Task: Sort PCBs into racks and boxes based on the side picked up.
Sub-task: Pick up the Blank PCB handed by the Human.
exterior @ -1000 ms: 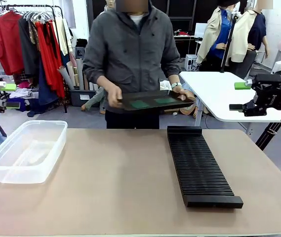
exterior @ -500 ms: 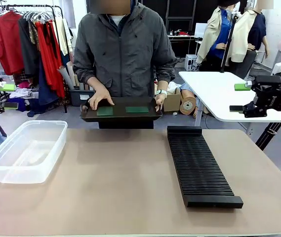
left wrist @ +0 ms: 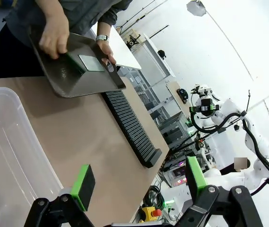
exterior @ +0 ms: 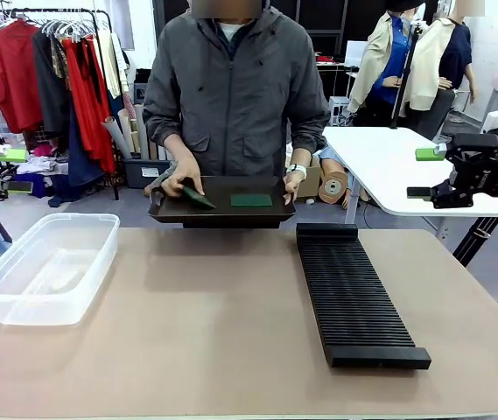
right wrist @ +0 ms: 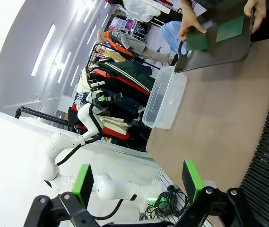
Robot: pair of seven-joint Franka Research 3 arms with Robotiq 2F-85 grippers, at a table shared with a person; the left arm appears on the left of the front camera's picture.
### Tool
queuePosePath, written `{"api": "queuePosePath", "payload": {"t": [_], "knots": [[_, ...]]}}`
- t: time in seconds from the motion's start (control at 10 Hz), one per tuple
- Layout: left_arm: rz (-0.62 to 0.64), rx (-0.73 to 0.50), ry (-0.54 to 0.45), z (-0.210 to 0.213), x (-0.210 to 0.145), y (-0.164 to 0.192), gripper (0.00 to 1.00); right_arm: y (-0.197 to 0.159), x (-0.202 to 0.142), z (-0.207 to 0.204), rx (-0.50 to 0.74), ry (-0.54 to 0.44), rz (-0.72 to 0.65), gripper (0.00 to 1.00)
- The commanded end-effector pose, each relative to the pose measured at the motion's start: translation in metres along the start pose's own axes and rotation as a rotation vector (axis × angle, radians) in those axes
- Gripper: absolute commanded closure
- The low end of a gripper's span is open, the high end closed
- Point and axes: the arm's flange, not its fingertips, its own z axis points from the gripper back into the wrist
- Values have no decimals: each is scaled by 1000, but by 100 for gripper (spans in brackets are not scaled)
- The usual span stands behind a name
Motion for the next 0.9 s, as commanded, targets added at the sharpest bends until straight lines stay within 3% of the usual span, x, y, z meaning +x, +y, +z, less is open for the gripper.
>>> {"api": "queuePosePath", "payload": {"t": [0.0, 0.8], "knots": [[14, -2, -2, 0, 0, -2, 0, 3, 1, 0, 9, -5, -20, 0], [14, -2, -2, 0, 0, -2, 0, 3, 1, 0, 9, -5, -20, 0]]}}
